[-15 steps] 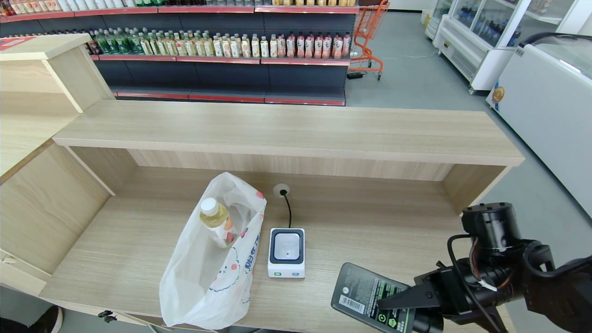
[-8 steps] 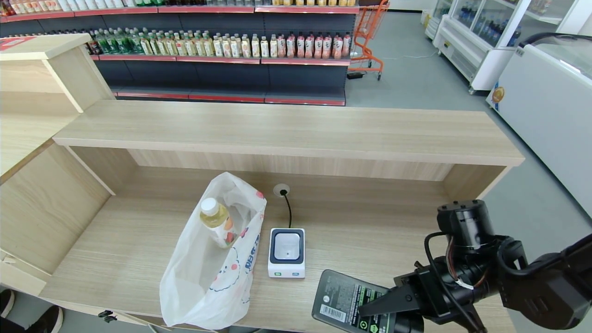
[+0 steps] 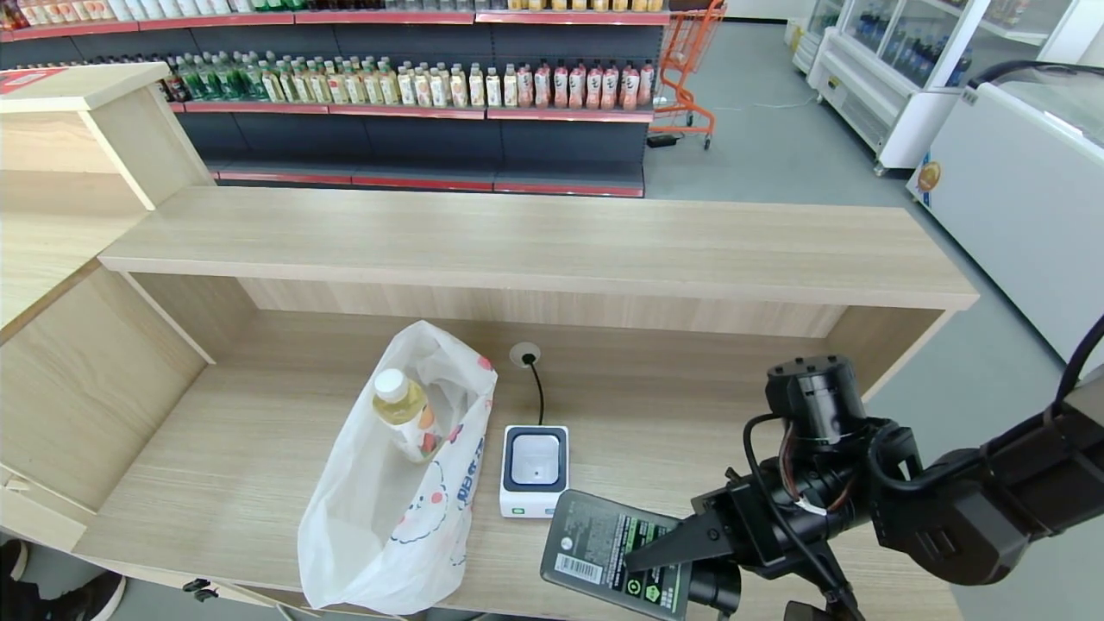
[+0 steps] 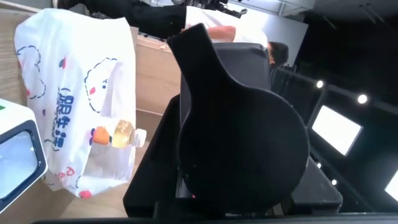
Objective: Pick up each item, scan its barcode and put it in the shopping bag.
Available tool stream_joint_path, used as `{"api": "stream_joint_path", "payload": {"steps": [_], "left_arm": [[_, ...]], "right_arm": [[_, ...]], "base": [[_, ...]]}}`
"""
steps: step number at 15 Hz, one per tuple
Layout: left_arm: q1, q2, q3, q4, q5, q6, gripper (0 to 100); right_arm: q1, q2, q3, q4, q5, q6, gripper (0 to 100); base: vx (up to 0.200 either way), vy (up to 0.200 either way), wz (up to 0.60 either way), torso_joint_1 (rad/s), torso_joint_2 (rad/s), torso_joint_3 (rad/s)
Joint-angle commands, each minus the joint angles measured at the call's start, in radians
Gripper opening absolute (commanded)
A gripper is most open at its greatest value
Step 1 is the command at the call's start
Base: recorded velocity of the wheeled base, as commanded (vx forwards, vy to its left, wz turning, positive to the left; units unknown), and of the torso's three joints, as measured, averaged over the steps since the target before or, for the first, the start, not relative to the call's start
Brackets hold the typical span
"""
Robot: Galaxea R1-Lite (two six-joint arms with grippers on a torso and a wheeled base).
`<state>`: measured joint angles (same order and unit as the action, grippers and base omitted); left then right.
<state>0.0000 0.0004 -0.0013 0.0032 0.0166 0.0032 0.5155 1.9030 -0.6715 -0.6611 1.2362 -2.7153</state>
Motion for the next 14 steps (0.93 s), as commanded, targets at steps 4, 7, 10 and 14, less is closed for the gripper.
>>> {"api": "stream_joint_path", "payload": {"steps": [4, 7, 10, 14], "left_arm": [[0.000, 0.000, 0.000, 0.000, 0.000, 0.000, 100], [0.000, 0.000, 0.000, 0.000, 0.000, 0.000, 100], [0.000, 0.000, 0.000, 0.000, 0.000, 0.000, 100], [0.000, 0.000, 0.000, 0.000, 0.000, 0.000, 100]], "right_arm": [[0.004, 0.024, -0.003, -0.003, 0.000, 0.000, 0], [0.004, 0.022, -0.003, -0.003, 0.000, 0.000, 0], [0.006, 0.022, -0.003, -0.002, 0.000, 0.000, 0], [0.009, -0.021, -0.011, 0.005, -0.001, 0.121, 0]], "base": [[0.000, 0.000, 0.00, 0.000, 0.00, 0.000], [0.000, 0.000, 0.00, 0.000, 0.00, 0.000], [0.000, 0.000, 0.00, 0.000, 0.00, 0.000], [0.000, 0.000, 0.00, 0.000, 0.00, 0.000]]}}
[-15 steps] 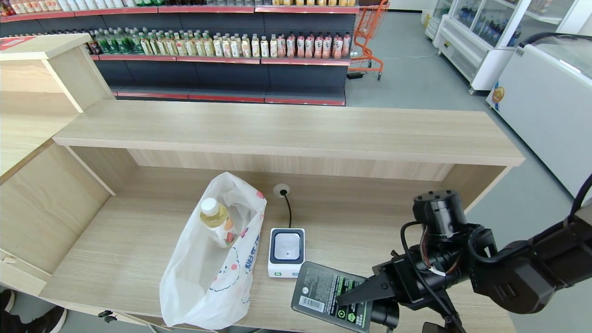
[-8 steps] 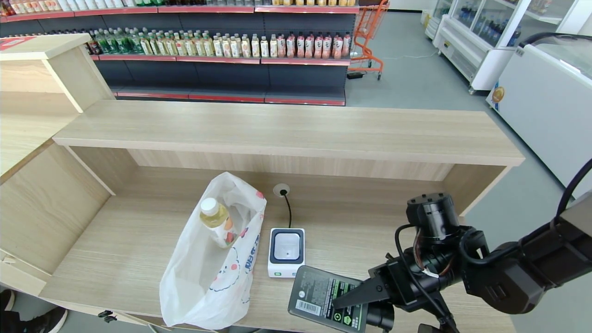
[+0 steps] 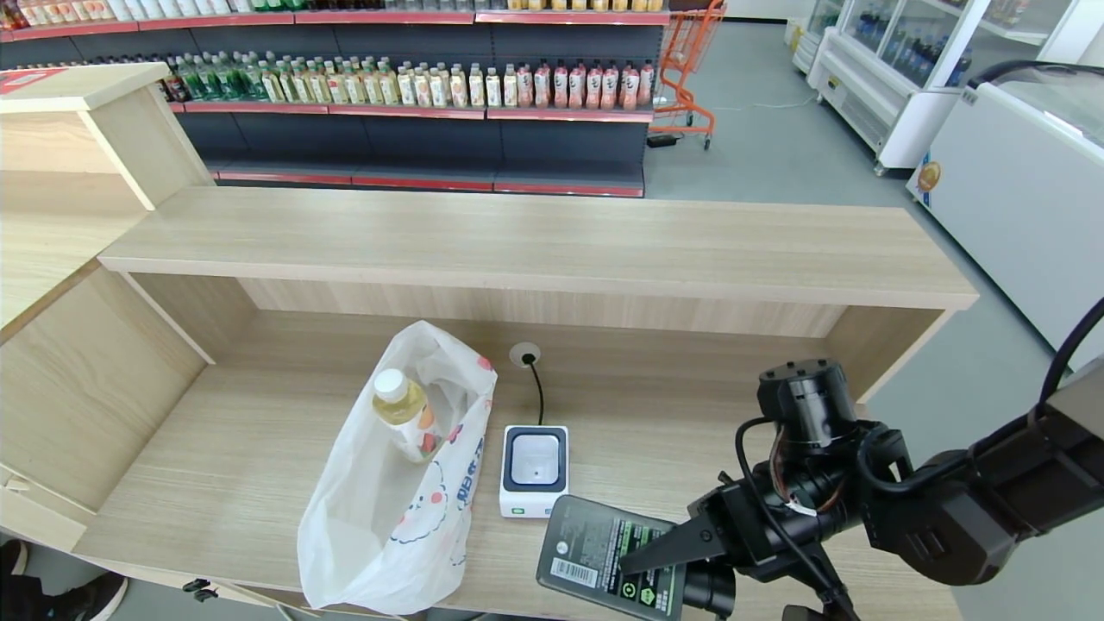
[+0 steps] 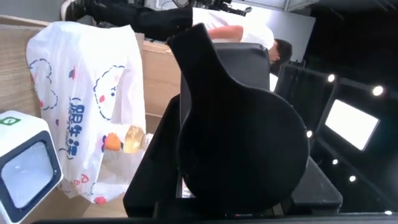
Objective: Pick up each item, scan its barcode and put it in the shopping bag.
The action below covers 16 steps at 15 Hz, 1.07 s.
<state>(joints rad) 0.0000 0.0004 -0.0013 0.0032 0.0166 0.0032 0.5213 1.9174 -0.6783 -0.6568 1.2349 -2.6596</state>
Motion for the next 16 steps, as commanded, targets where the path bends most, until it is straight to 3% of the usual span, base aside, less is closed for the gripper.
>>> {"api": "stream_joint_path", "payload": {"steps": [1, 3, 5, 6, 7, 10, 13, 16], "left_arm": [[0.000, 0.000, 0.001, 0.000, 0.000, 0.000, 100], [0.000, 0.000, 0.001, 0.000, 0.000, 0.000, 100], [0.000, 0.000, 0.000, 0.000, 0.000, 0.000, 100], [0.000, 0.000, 0.000, 0.000, 0.000, 0.000, 100], [0.000, 0.000, 0.000, 0.000, 0.000, 0.000, 100], [0.000, 0.000, 0.000, 0.000, 0.000, 0.000, 100], [0.000, 0.000, 0.000, 0.000, 0.000, 0.000, 100], [0.000, 0.000, 0.000, 0.000, 0.000, 0.000, 100]], "right_arm": [[0.009, -0.095, 0.003, 0.000, -0.002, 0.221, 0], [0.002, -0.206, 0.031, -0.001, -0.057, 0.510, 0], [-0.093, -0.314, 0.039, -0.009, -0.089, 0.629, 0], [-0.184, -0.376, 0.098, 0.083, -0.100, 0.791, 0], [-0.190, -0.414, 0.111, 0.140, -0.100, 0.908, 0], [-0.409, -0.554, 0.112, 0.183, -0.115, 1.650, 0], [-0.417, -0.606, 0.240, 0.178, -0.259, 2.285, 0], [-0.333, -0.629, 0.272, 0.174, -0.322, 2.670, 0]], "base": [[0.000, 0.000, 0.00, 0.000, 0.00, 0.000], [0.000, 0.000, 0.00, 0.000, 0.00, 0.000], [0.000, 0.000, 0.00, 0.000, 0.00, 0.000], [0.000, 0.000, 0.00, 0.000, 0.00, 0.000], [0.000, 0.000, 0.00, 0.000, 0.00, 0.000], [0.000, 0.000, 0.00, 0.000, 0.00, 0.000], [0.000, 0.000, 0.00, 0.000, 0.00, 0.000], [0.000, 0.000, 0.00, 0.000, 0.00, 0.000]]}}
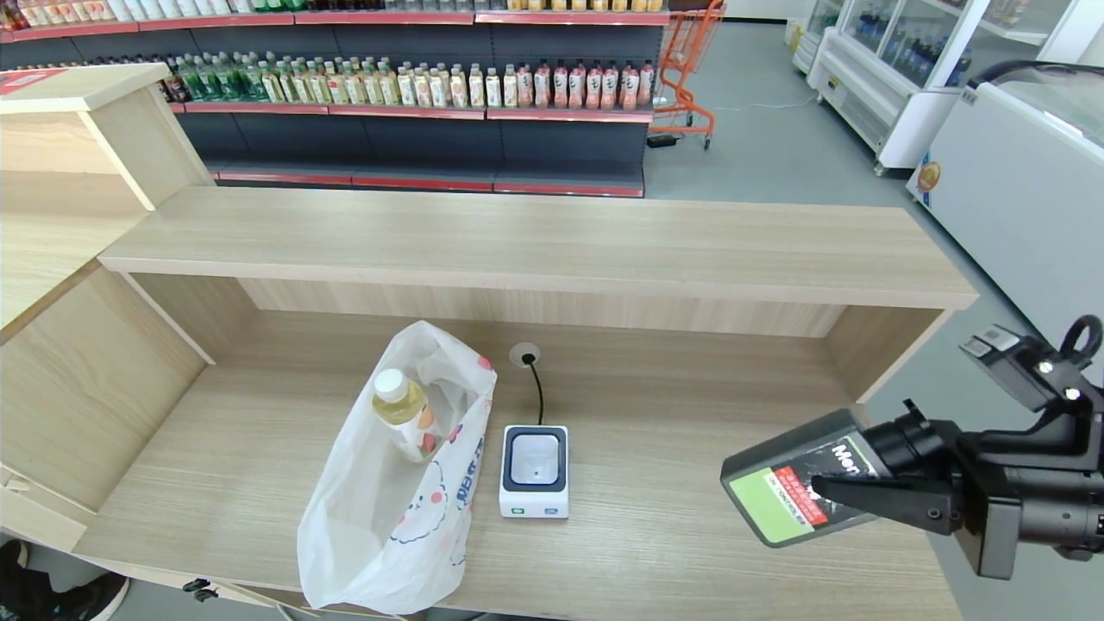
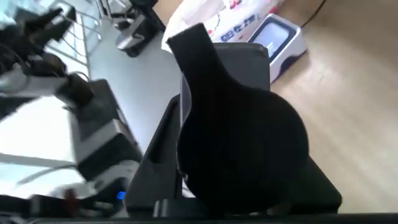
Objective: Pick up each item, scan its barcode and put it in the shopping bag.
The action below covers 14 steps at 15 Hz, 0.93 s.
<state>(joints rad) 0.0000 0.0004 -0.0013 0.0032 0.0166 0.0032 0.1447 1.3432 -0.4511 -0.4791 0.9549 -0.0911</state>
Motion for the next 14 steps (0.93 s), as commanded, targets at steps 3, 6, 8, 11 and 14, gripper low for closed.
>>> {"api": "stream_joint_path", "payload": {"steps": [3, 6, 8, 11, 14], "left_arm": [[0.000, 0.000, 0.000, 0.000, 0.000, 0.000, 100], [0.000, 0.000, 0.000, 0.000, 0.000, 0.000, 100], [0.000, 0.000, 0.000, 0.000, 0.000, 0.000, 100], [0.000, 0.000, 0.000, 0.000, 0.000, 0.000, 100], [0.000, 0.000, 0.001, 0.000, 0.000, -0.002, 100]], "right_arm": [[0.069, -0.035, 0.046, -0.010, -0.045, 0.217, 0], [0.065, 0.040, 0.046, -0.022, -0.048, 0.226, 0], [0.056, 0.091, 0.051, -0.073, -0.087, 0.226, 0], [0.052, 0.097, 0.058, -0.084, -0.116, 0.231, 0], [0.050, 0.097, 0.061, -0.084, -0.116, 0.231, 0]], "base": [[0.000, 0.000, 0.00, 0.000, 0.00, 0.000], [0.000, 0.000, 0.00, 0.000, 0.00, 0.000], [0.000, 0.000, 0.00, 0.000, 0.00, 0.000], [0.000, 0.000, 0.00, 0.000, 0.00, 0.000], [0.000, 0.000, 0.00, 0.000, 0.00, 0.000]]}}
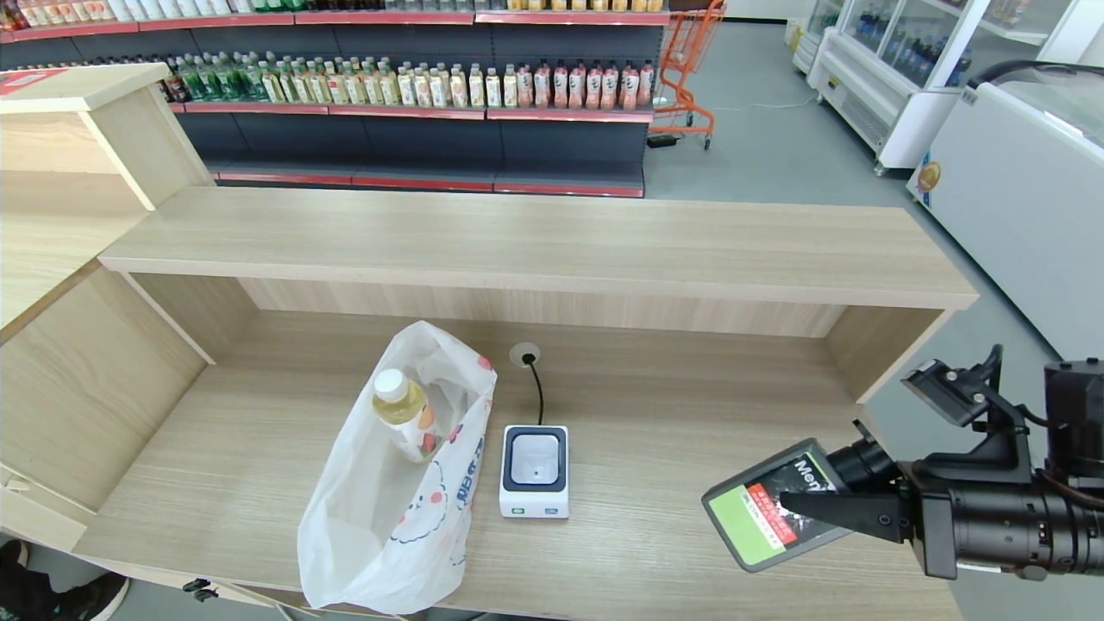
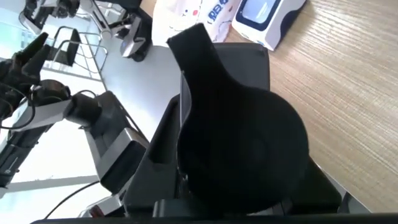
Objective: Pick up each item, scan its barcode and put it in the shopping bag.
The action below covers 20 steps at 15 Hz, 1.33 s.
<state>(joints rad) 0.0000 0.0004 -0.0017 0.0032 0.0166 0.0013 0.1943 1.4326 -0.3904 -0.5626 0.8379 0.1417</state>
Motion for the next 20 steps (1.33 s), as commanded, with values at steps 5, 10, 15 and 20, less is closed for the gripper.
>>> {"api": "stream_joint_path", "payload": {"steps": [5, 10, 15, 20], "left_arm": [[0.000, 0.000, 0.000, 0.000, 0.000, -0.001, 100], [0.000, 0.000, 0.000, 0.000, 0.000, 0.002, 100], [0.000, 0.000, 0.000, 0.000, 0.000, 0.003, 100], [0.000, 0.000, 0.000, 0.000, 0.000, 0.003, 100]], "right_arm": [[0.001, 0.045, -0.007, -0.031, -0.008, 0.036, 0], [0.014, 0.350, -0.039, -0.335, -0.240, 0.016, 0], [0.048, 0.500, -0.068, -0.419, -0.275, 0.018, 0], [0.086, 0.582, -0.125, -0.421, -0.370, 0.019, 0]], "base": [[0.000, 0.200, 0.00, 0.002, 0.00, 0.004], [0.000, 0.200, 0.00, 0.001, 0.00, 0.005], [0.000, 0.080, 0.00, 0.002, 0.00, 0.001], [0.000, 0.000, 0.00, 0.000, 0.00, 0.000]]}}
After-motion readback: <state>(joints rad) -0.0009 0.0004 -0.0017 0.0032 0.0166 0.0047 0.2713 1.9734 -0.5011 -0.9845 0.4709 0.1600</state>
